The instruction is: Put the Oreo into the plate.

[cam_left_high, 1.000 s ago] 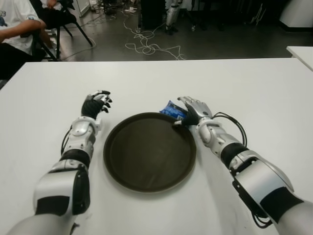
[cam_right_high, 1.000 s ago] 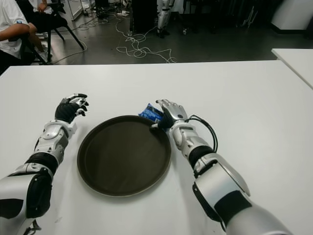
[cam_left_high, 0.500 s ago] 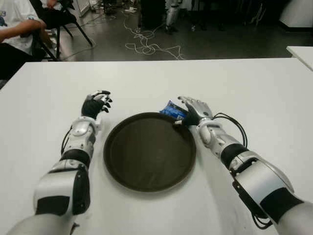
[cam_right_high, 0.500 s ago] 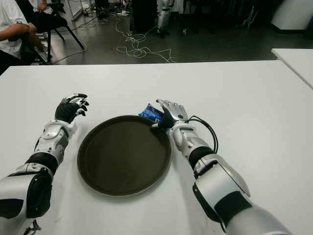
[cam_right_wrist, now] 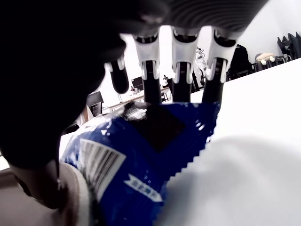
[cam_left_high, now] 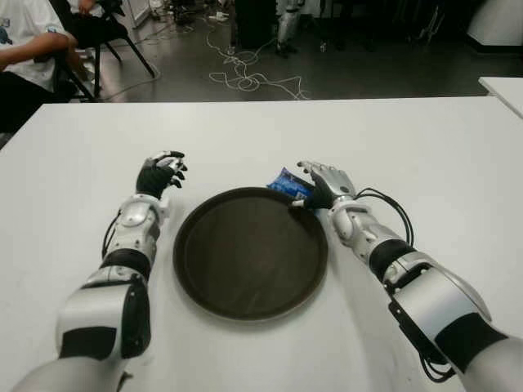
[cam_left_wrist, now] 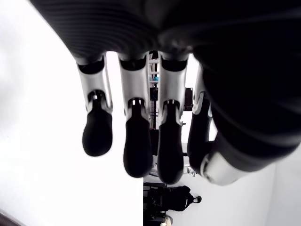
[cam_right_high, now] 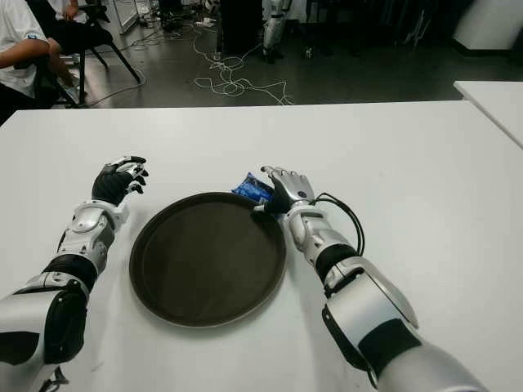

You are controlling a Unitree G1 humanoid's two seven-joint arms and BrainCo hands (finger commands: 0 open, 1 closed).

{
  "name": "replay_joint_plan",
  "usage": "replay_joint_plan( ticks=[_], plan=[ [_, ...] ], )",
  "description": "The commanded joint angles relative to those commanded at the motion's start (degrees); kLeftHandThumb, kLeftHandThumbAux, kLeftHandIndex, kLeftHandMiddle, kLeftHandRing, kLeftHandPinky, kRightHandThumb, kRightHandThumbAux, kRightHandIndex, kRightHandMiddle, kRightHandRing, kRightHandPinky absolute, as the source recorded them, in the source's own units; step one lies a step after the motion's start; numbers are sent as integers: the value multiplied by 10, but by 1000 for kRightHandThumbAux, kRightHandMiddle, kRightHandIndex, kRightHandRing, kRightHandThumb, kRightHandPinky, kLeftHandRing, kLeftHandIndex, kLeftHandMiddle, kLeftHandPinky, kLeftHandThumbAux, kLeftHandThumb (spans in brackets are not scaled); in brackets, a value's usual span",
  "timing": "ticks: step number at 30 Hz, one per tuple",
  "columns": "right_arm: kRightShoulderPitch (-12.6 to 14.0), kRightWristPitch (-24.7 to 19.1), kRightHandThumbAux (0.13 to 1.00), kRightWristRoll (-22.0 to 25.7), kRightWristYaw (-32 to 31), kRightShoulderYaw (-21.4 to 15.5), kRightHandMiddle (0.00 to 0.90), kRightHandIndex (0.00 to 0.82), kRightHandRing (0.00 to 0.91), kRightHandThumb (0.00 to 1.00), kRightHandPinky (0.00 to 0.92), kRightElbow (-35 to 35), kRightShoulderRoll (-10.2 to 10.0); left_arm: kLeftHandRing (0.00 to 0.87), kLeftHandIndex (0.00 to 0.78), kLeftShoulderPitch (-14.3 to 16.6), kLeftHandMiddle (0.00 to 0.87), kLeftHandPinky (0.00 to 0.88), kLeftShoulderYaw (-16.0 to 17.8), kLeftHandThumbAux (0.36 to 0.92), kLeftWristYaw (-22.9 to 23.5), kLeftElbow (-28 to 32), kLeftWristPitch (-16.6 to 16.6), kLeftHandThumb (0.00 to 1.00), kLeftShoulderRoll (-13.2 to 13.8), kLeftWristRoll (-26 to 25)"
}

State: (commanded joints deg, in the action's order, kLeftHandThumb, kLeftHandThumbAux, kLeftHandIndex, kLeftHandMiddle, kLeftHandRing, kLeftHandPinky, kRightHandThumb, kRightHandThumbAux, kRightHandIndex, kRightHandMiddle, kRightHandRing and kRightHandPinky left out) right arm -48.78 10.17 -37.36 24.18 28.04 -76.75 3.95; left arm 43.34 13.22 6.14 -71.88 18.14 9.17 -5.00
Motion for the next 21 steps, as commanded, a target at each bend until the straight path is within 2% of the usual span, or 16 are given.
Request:
replay_joint_plan(
  ticks=[11, 21],
  plan=[
    [-1, 1, 671, 2, -3, -4, 296, 193, 320, 110, 339, 0, 2, 615, 426, -1, 591, 641, -2, 713, -5, 1, 3, 697, -1, 3],
    [-2, -1, 679, 4, -7, -9, 263, 178, 290, 101, 323, 0, 2, 633, 427, -1, 610, 659, -7, 712, -5, 2, 5, 699, 0, 5]
  ],
)
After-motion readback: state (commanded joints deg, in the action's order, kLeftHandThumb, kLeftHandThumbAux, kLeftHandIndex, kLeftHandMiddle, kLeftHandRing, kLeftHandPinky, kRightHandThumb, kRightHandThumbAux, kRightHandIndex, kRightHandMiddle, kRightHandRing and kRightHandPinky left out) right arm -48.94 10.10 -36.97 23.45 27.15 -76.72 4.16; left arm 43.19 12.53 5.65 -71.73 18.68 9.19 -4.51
